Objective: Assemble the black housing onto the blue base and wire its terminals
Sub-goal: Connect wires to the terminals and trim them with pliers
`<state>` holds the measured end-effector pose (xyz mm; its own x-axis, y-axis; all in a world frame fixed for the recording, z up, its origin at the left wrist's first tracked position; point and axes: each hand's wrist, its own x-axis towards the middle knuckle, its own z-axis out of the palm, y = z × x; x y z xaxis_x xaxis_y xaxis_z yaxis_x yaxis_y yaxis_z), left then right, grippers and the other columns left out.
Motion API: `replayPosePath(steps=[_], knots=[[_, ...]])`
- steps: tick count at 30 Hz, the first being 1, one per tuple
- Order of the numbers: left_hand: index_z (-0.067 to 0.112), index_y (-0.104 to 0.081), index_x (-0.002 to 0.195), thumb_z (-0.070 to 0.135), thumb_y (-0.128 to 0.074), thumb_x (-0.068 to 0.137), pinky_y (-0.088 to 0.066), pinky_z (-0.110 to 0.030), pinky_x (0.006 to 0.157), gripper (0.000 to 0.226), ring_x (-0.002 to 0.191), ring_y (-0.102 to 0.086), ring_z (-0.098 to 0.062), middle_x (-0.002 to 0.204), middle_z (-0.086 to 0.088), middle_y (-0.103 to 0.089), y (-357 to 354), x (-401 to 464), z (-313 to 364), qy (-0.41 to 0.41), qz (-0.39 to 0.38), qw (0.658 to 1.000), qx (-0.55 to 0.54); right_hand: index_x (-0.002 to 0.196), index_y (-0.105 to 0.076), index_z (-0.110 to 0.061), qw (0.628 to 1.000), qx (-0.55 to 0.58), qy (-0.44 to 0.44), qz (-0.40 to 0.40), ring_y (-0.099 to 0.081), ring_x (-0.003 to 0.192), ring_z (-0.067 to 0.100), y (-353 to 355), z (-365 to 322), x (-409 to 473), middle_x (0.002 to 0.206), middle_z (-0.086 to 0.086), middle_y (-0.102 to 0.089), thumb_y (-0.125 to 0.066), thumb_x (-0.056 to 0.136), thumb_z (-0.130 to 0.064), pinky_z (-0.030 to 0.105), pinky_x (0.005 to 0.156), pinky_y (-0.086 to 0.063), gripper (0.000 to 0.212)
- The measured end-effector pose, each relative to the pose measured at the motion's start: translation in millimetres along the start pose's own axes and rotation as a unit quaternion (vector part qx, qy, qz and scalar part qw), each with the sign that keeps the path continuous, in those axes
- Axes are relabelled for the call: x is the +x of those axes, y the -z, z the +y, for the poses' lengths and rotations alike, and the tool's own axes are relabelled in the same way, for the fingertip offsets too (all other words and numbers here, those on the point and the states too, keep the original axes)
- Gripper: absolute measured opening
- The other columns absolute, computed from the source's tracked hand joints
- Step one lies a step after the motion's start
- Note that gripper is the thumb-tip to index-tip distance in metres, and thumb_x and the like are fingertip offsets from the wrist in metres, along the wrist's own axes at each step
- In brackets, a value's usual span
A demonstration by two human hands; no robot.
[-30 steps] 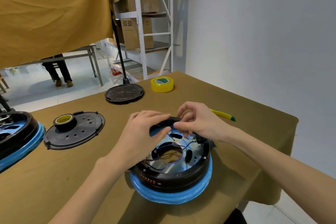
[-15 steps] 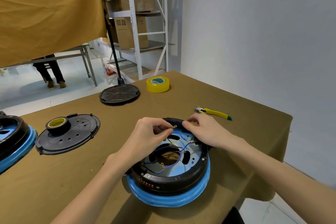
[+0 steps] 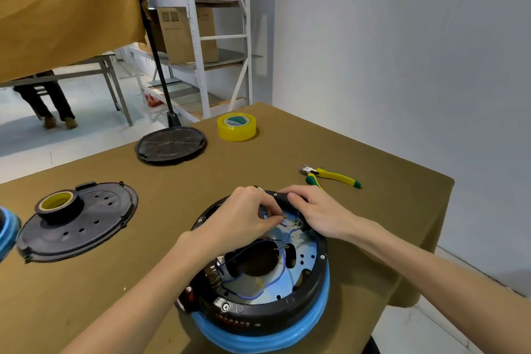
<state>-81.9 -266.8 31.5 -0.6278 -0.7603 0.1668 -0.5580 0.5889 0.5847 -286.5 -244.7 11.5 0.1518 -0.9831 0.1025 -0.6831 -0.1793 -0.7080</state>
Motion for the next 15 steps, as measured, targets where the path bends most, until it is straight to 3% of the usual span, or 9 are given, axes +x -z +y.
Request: replayPosePath(steps=[2, 6, 15], knots=[[0.029, -0.081, 0.090, 0.029, -0.074, 0.091, -0.052, -0.025, 0.067, 0.007, 0.075, -0.060, -0.002, 0.081, 0.015, -0.069, -4.3, 0.2, 0.8, -0.007, 0.020, 1.000, 0.017, 0.117, -0.071, -0.022, 1.000, 0.014, 0.007, 0.002, -0.064, 0.103, 0.006, -2.0, 3.2, 2.6, 0.111, -0.006, -0.073, -0.041, 0.111, -0.017, 0.033, 0.097, -0.048, 0.032], [0.027, -0.081, 0.086, 0.026, -0.075, 0.089, -0.054, -0.037, 0.073, 0.007, 0.077, -0.060, -0.007, 0.084, 0.010, -0.065, -9.6, 1.0, 6.1, -0.007, 0.044, 0.999, 0.005, 0.113, -0.070, -0.027, 0.999, 0.031, 0.015, 0.006, -0.065, 0.102, 0.007, -4.3, 6.5, 5.5, 0.108, -0.006, -0.074, -0.042, 0.110, -0.018, 0.032, 0.095, -0.049, 0.029], [0.028, -0.083, 0.090, 0.025, -0.076, 0.089, -0.054, -0.043, 0.077, 0.008, 0.081, -0.060, -0.007, 0.088, 0.012, -0.063, -10.8, 3.1, 6.6, -0.005, 0.019, 0.999, -0.035, 0.114, -0.069, -0.028, 0.998, 0.053, 0.015, 0.002, -0.065, 0.100, 0.002, -4.7, 4.9, 4.3, 0.105, -0.012, -0.073, -0.042, 0.111, -0.019, 0.022, 0.090, -0.050, 0.028]])
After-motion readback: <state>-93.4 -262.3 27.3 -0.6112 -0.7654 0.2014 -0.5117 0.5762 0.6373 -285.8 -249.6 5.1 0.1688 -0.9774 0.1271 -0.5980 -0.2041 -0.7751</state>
